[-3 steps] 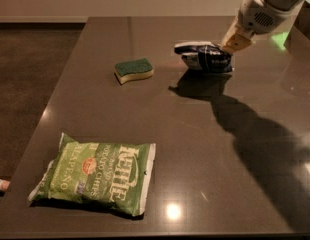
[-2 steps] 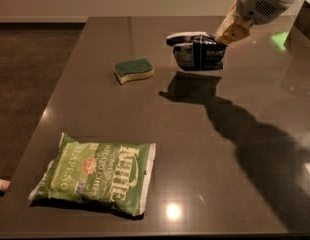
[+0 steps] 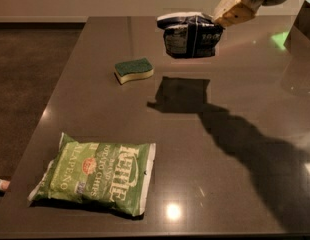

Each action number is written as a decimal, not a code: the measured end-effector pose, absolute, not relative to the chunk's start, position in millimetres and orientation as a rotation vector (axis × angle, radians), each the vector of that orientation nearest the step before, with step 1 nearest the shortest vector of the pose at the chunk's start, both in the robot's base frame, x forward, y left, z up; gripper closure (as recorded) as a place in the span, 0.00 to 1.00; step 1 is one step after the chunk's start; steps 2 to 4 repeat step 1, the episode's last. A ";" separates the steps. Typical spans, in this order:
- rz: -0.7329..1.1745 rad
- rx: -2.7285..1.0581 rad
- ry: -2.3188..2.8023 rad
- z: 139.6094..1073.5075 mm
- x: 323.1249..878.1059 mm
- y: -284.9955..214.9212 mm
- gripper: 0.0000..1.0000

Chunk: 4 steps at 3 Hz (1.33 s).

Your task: Pick blue chip bag

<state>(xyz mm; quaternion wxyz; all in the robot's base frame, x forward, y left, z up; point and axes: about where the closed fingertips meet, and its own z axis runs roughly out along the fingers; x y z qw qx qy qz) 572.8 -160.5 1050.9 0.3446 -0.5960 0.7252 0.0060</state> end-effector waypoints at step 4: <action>0.018 -1.549 1.881 1051.1 572.6 -159.7 1.00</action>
Offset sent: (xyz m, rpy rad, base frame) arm 0.0000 0.0000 0.0000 0.0000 0.0000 0.0000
